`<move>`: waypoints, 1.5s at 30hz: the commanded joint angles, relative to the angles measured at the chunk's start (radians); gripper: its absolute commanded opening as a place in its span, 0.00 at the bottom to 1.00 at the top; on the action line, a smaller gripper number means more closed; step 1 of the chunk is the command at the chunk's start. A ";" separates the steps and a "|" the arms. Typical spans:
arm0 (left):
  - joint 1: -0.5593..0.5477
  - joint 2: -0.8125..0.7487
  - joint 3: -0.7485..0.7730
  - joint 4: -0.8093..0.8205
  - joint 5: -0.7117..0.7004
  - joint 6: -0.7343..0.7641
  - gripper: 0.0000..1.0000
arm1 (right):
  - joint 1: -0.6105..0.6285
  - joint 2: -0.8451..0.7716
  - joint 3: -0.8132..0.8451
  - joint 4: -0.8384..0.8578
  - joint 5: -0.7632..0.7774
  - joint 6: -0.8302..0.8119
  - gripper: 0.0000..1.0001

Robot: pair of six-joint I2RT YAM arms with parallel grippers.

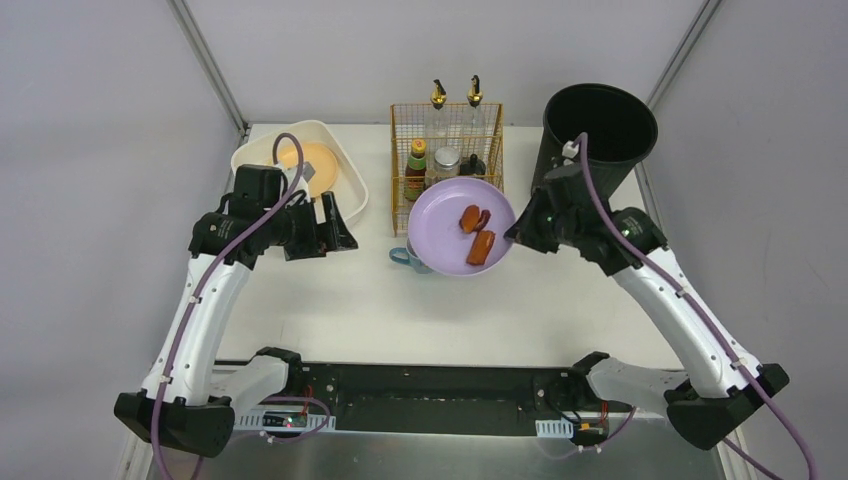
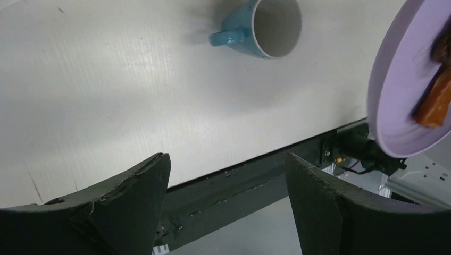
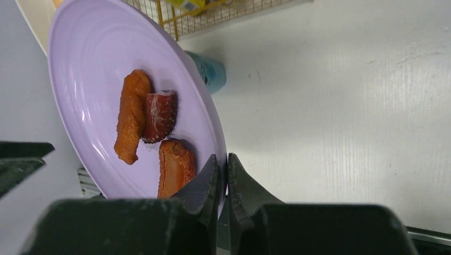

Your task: Clear the kitchen counter

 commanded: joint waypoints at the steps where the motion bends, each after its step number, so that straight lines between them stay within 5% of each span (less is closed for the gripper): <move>1: -0.048 0.016 0.011 0.025 0.073 0.063 0.80 | -0.143 0.047 0.164 -0.071 -0.149 -0.080 0.00; 13: -0.158 0.077 -0.001 0.025 0.074 0.111 0.80 | -0.549 0.234 0.411 -0.057 -0.281 -0.080 0.00; 25: -0.293 0.087 -0.015 0.023 0.034 0.150 0.81 | -0.810 0.445 0.695 -0.078 -0.174 -0.055 0.00; 34: -0.342 0.110 -0.005 0.023 0.026 0.155 0.82 | -0.911 0.584 0.931 -0.153 0.040 -0.120 0.00; 45: -0.355 0.112 -0.004 0.021 0.018 0.149 0.82 | -0.927 0.643 0.943 -0.075 0.190 -0.191 0.00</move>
